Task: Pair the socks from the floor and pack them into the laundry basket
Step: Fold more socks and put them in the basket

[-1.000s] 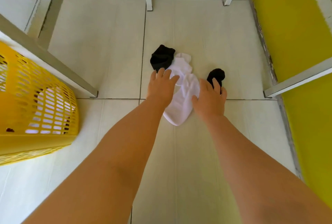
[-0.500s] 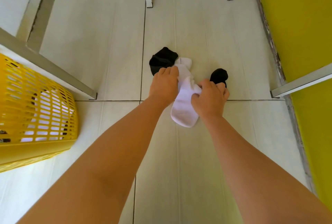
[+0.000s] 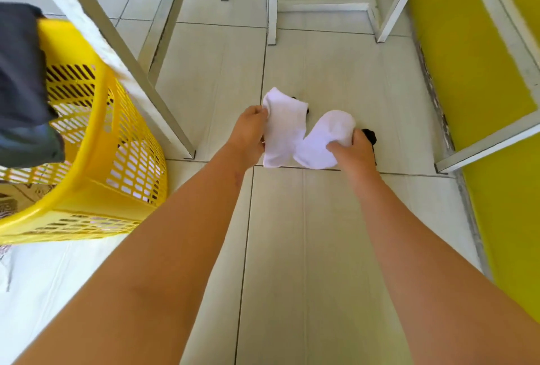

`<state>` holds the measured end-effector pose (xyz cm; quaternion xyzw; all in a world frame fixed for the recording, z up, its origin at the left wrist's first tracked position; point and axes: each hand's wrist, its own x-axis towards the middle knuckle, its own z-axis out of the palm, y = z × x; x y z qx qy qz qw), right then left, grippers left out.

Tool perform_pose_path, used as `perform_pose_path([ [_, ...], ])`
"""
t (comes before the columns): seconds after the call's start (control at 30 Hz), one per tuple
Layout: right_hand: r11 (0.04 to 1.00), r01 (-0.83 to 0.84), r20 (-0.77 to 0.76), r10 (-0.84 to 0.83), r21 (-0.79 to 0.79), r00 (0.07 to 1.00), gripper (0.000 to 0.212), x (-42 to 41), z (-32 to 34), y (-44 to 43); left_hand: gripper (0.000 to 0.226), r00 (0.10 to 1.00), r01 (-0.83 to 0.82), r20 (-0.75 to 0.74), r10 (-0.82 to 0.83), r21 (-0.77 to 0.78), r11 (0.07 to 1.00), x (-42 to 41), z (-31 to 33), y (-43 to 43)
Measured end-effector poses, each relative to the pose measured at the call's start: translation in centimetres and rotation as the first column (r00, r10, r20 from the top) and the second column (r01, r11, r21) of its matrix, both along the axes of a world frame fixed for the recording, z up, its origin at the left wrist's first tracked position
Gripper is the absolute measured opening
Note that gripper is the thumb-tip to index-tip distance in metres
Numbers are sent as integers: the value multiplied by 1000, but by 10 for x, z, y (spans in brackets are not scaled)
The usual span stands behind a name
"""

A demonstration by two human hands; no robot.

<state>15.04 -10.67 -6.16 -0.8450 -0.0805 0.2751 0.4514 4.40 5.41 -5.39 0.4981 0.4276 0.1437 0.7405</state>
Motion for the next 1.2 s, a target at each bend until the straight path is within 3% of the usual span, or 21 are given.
perform_pose_path([
  [0.1,998,-62,-24,62,31,998,41,-7,17,3,22,999,-32,6,33,-130,991,-17,9,0],
  [0.23,990,-82,-140,98,119,985,40,-17,32,7,21,996,-89,-40,84,-157,984,-32,16,2],
  [0.37,985,-87,-175,112,146,978,30,-27,45,16,19,997,-74,-5,74,-99,992,-43,20,10],
  [0.57,998,-51,63,49,31,997,7,-38,57,33,19,992,-29,124,28,10,1000,-52,24,15],
  [0.73,994,-59,-15,60,89,998,8,-48,67,48,12,982,55,175,-67,70,996,-53,26,5],
  [0.9,964,9,-243,57,265,968,13,-56,80,60,15,966,174,161,-202,172,970,-51,28,-9],
  [1.0,960,44,-327,51,277,944,16,-56,82,60,11,950,223,168,-264,232,947,-53,26,-12],
  [1.2,992,-34,-191,57,120,980,19,-50,80,54,14,954,177,199,-224,228,957,-52,22,-11],
])
